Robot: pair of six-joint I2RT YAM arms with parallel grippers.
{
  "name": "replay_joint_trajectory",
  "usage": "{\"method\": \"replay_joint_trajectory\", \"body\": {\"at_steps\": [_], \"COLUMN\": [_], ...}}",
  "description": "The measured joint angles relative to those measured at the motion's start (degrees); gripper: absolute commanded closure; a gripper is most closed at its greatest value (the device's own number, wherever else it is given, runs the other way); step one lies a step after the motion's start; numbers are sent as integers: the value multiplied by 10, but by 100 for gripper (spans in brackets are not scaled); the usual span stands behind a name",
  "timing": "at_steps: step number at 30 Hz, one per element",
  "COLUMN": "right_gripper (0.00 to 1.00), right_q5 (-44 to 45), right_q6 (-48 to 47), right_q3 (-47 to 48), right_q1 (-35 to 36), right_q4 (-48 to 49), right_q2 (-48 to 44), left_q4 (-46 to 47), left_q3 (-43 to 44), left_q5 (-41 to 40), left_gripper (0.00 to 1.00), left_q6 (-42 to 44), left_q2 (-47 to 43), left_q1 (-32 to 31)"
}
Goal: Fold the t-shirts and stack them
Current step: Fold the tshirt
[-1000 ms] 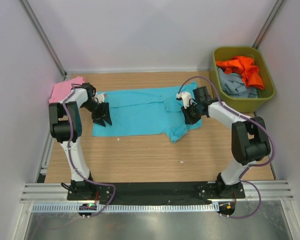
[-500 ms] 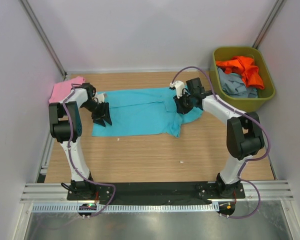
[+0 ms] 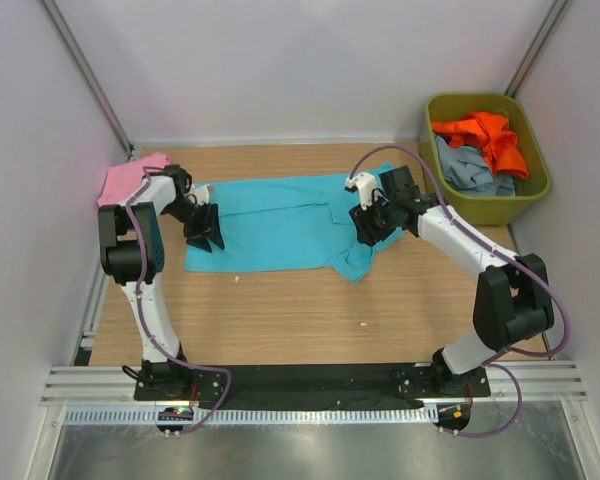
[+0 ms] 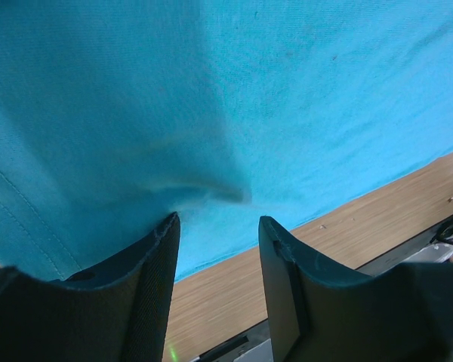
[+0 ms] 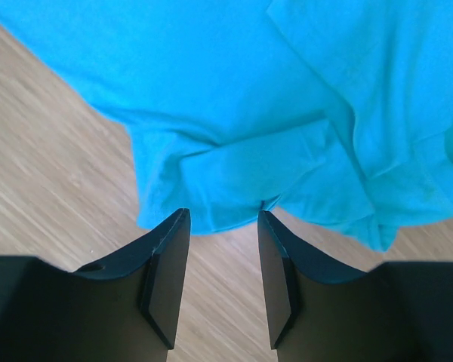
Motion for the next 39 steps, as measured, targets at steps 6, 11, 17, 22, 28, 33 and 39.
{"method": "replay_joint_trajectory", "body": {"at_steps": [6, 11, 17, 22, 28, 33, 39], "right_gripper": [53, 53, 53, 53, 67, 90, 99], "right_q5": [-8, -6, -2, 3, 5, 2, -7], "right_q6": [-7, -7, -7, -7, -7, -11, -7], "right_q3": [-63, -90, -90, -90, -90, -90, -80], "right_q1": [0, 0, 0, -1, -4, -4, -4], "right_q4": [-19, -16, 5, 21, 35, 38, 35], "right_q2": [-18, 9, 44, 56, 67, 69, 72], "left_q4": [-1, -1, 0, 0, 0, 0, 0], "left_q3": [7, 7, 7, 7, 7, 7, 7], "left_q5": [0, 0, 0, 0, 0, 0, 0], "left_gripper": [52, 52, 52, 52, 52, 52, 52], "left_q6": [0, 0, 0, 0, 0, 0, 0], "left_q2": [3, 3, 3, 3, 3, 3, 3], "left_q1": [0, 0, 0, 0, 0, 0, 0]}}
